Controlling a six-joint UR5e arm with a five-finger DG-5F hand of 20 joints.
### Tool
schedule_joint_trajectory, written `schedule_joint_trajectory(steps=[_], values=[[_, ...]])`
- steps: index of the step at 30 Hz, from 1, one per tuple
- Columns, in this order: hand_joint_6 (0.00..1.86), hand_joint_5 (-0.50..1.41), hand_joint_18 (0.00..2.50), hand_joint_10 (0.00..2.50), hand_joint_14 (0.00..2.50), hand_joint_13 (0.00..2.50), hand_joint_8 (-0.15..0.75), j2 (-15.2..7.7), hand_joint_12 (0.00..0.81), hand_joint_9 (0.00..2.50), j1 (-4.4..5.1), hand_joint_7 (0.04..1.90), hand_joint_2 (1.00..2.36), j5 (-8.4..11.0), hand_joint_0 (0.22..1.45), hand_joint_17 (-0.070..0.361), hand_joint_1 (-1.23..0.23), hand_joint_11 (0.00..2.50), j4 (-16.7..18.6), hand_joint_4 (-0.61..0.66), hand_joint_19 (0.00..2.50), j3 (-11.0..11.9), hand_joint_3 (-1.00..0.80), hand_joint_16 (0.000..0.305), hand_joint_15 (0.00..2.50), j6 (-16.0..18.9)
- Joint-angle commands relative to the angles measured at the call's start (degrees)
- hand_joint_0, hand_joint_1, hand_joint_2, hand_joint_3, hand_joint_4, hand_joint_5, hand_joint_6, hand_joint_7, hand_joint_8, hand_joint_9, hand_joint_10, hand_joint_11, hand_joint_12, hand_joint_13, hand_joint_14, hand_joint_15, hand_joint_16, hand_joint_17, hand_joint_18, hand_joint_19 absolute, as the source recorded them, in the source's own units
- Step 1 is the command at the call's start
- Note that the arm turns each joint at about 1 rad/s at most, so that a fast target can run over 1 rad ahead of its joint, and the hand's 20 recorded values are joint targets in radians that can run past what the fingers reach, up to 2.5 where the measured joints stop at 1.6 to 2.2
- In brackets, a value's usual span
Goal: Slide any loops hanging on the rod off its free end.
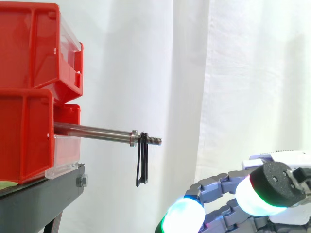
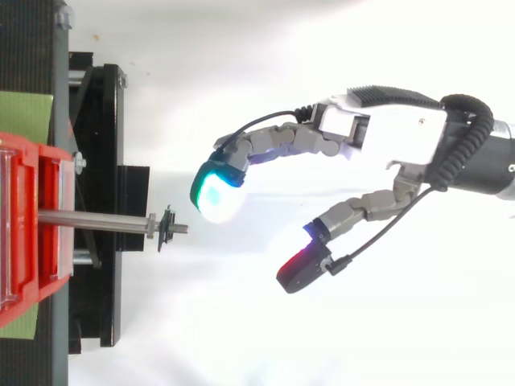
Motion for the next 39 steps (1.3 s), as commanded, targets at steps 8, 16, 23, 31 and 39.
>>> schedule_joint_trajectory(steps=[8, 16, 23, 31, 39], values=[[0.50, -0.21, 0.48, 0.00, 0.00, 0.46, 0.316, -8.98, 0.347, 0.57, -0.59, 0.84, 1.00, 0.06, 0.50, 0.106, -0.77, 0.09, 11.97, 0.28, 0.00, 3.57, -0.50, 0.047, 0.00, 0.31], [0.50, -0.21, 0.50, 0.00, 0.00, 0.47, 0.318, -13.91, 0.351, 0.57, -2.17, 0.85, 1.00, -3.71, 0.50, 0.106, -0.74, 0.09, 15.31, 0.29, 0.00, 8.93, -0.50, 0.047, 0.00, -0.48], [0.50, -0.21, 0.52, 0.00, 0.00, 0.48, 0.324, -14.87, 0.349, 0.59, -3.23, 0.85, 1.00, -5.03, 0.51, 0.107, -0.72, 0.09, 15.40, 0.29, 0.00, 11.48, -0.50, 0.047, 0.00, -1.00], [0.50, -0.20, 0.55, 0.00, 0.00, 0.52, 0.325, -14.79, 0.359, 0.59, -3.58, 0.88, 1.00, -7.85, 0.51, 0.108, -0.67, 0.10, 17.07, 0.30, 0.00, 12.44, -0.50, 0.048, 0.00, -3.55], [0.50, -0.20, 0.56, 0.01, 0.00, 0.52, 0.329, -14.79, 0.361, 0.60, -3.84, 0.89, 1.00, -10.75, 0.51, 0.111, -0.60, 0.10, 20.32, 0.32, 0.00, 12.53, -0.50, 0.049, 0.00, -4.61]])
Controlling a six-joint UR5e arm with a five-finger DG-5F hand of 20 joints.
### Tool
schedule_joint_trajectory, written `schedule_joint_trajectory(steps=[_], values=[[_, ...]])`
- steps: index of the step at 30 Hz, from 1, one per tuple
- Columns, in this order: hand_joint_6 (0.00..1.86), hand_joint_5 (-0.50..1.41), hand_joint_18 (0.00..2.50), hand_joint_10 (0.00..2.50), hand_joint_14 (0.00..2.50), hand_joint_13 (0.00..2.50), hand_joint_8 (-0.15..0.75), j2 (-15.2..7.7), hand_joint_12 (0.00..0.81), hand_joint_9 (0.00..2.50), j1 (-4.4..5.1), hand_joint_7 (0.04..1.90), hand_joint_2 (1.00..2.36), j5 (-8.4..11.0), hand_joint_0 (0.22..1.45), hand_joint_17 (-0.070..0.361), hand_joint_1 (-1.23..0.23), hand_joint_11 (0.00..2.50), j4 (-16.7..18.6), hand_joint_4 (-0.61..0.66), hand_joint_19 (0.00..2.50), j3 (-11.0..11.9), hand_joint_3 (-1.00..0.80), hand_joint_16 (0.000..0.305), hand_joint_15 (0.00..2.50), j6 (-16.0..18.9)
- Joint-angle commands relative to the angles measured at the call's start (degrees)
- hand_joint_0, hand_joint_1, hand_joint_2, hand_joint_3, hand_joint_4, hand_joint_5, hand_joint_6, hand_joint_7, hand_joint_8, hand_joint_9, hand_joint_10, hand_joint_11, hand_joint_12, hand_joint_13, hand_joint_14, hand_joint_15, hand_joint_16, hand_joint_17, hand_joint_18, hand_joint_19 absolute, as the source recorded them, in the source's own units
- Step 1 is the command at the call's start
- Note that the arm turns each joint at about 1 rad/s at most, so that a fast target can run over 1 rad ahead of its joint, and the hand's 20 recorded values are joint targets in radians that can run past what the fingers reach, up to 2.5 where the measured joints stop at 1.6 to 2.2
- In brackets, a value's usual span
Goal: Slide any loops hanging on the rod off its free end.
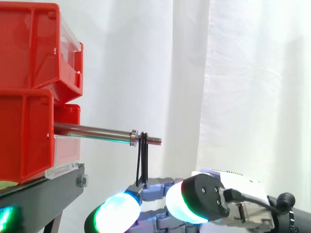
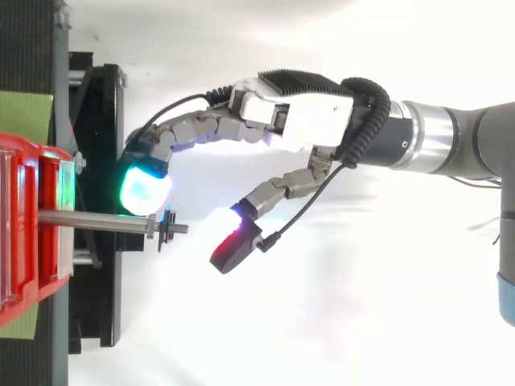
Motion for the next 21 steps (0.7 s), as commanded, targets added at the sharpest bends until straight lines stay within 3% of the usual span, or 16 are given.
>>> schedule_joint_trajectory(steps=[1, 17, 21], values=[[0.50, -0.19, 0.56, 0.00, 0.00, 0.52, 0.335, 0.00, 0.360, 0.61, -0.10, 0.89, 1.00, -1.29, 0.51, 0.111, -0.60, 0.10, 1.45, 0.32, 0.00, 0.08, -0.50, 0.049, 0.00, -0.38], [0.50, -0.18, 0.57, 0.00, 0.00, 0.53, 0.330, 0.00, 0.358, 0.62, -0.45, 0.95, 1.00, -1.73, 0.53, 0.108, -0.58, 0.11, 2.15, 0.33, 0.00, 0.08, -0.50, 0.048, 0.00, -0.56], [0.50, -0.18, 0.57, 0.00, 0.00, 0.54, 0.330, 0.00, 0.357, 0.62, -0.45, 0.96, 1.00, -1.73, 0.53, 0.108, -0.58, 0.11, 1.89, 0.34, 0.00, 1.57, -0.50, 0.048, 0.00, -0.91]])
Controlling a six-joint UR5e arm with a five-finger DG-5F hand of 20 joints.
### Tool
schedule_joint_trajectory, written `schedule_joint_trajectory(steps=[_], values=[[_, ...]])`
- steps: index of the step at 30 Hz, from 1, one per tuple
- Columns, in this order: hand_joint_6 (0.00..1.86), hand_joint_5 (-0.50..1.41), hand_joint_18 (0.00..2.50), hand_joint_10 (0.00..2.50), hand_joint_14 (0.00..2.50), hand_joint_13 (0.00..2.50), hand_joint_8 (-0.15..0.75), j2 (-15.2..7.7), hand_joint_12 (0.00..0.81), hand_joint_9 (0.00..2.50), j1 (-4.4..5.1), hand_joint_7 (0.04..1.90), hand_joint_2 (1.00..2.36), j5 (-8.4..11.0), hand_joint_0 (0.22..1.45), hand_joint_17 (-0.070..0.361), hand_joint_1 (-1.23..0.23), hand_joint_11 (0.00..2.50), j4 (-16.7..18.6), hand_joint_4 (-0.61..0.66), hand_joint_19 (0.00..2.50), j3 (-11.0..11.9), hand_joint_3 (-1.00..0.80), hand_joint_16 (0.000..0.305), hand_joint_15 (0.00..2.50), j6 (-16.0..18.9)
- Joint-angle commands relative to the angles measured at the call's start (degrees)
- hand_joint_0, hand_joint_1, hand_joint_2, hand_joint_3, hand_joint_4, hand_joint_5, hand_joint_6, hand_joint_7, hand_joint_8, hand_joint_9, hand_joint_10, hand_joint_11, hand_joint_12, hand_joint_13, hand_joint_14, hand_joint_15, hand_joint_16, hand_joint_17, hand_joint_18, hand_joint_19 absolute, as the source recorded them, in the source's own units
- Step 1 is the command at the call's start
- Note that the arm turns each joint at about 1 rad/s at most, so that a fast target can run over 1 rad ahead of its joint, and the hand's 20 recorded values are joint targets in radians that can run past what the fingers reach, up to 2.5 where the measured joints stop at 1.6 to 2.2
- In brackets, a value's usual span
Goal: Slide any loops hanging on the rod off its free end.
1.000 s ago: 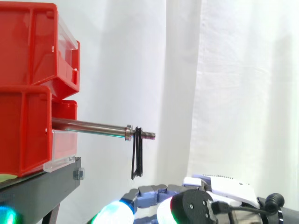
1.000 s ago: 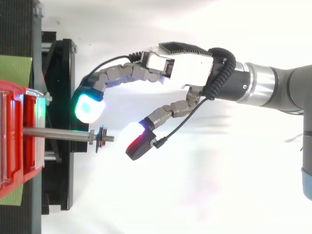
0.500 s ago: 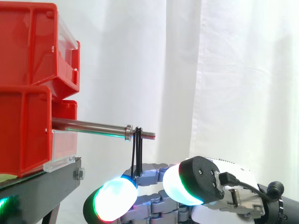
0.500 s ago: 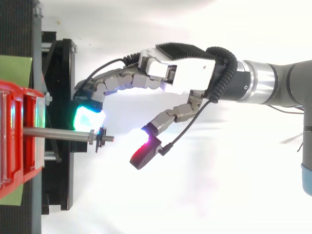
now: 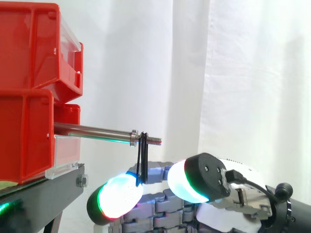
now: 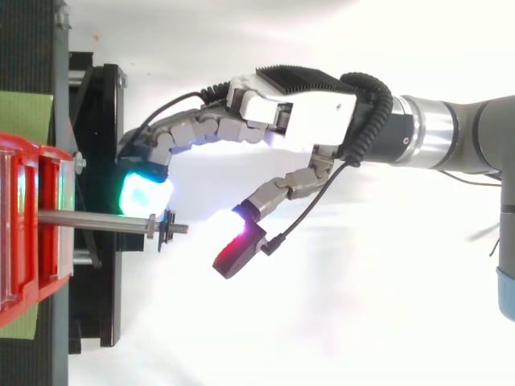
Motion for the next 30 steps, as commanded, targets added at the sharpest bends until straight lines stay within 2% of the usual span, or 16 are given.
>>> schedule_joint_trajectory(steps=[1, 22, 30], values=[[0.50, -0.18, 0.57, 0.00, 0.00, 0.54, 0.329, 0.00, 0.357, 0.62, 0.00, 0.95, 1.00, 0.01, 0.53, 0.108, -0.58, 0.11, -0.21, 0.34, 0.00, 0.93, -0.50, 0.048, 0.00, -0.51], [0.50, -0.16, 0.59, 0.00, 0.00, 0.55, 0.330, 0.00, 0.353, 0.64, 0.61, 1.06, 1.00, 0.09, 0.55, 0.108, -0.61, 0.12, -0.03, 0.33, 0.00, 1.29, -0.49, 0.048, 0.00, -3.93], [0.50, -0.15, 0.60, 0.00, 0.00, 0.55, 0.330, 0.00, 0.353, 0.64, 0.61, 1.11, 1.00, 0.01, 0.56, 0.108, -0.61, 0.12, 0.14, 0.32, 0.00, 1.29, -0.49, 0.048, 0.00, -4.02]])
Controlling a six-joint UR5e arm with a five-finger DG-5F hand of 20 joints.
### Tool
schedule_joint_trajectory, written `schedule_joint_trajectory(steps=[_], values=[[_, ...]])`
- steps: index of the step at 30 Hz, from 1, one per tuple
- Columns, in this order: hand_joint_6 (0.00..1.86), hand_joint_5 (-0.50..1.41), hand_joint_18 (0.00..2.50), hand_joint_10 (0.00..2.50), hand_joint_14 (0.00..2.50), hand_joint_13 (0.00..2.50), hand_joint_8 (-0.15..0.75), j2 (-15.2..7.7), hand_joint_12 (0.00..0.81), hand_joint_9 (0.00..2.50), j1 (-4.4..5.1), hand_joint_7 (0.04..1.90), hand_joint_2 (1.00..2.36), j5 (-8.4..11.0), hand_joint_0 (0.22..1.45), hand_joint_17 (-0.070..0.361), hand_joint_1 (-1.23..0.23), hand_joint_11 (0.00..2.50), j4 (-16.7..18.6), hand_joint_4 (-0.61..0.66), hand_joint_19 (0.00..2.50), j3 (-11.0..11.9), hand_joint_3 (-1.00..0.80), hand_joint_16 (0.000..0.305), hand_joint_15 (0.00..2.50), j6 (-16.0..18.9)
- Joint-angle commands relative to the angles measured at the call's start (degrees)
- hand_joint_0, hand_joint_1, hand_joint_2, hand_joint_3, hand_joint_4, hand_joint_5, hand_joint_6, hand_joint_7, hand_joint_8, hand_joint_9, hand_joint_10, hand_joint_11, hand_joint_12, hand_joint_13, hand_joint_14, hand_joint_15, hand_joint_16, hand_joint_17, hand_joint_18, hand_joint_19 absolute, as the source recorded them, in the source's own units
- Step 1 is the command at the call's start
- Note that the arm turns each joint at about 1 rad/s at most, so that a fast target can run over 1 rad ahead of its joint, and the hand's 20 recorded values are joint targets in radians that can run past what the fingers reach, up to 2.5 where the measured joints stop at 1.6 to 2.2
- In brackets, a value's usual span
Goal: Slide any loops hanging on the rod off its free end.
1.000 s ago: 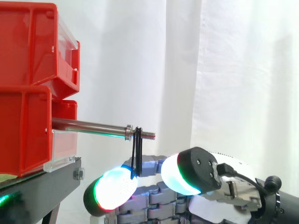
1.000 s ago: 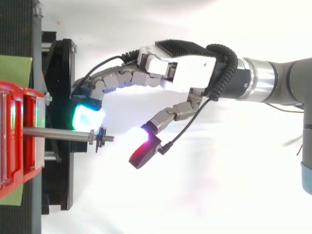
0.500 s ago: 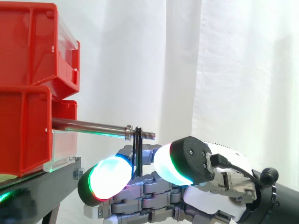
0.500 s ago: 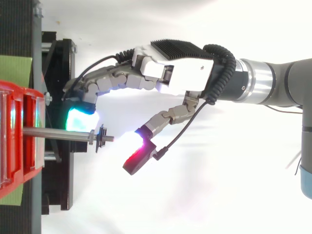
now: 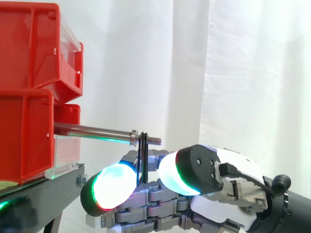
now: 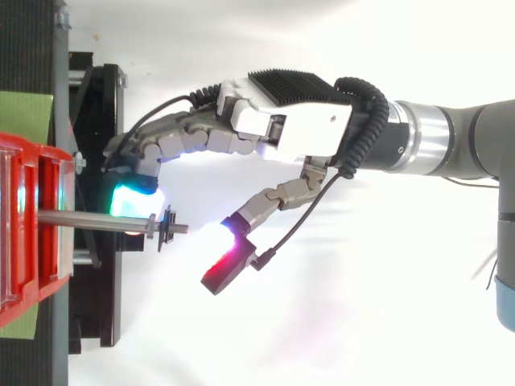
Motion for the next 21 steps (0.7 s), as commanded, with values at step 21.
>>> schedule_joint_trajectory(steps=[21], values=[[0.53, -0.13, 0.63, 0.00, 0.00, 0.57, 0.333, 0.00, 0.352, 0.66, 0.01, 1.31, 1.01, -0.01, 0.58, 0.109, -0.54, 0.13, 0.21, 0.26, 0.04, -0.01, -0.42, 0.048, 0.00, -0.03]])
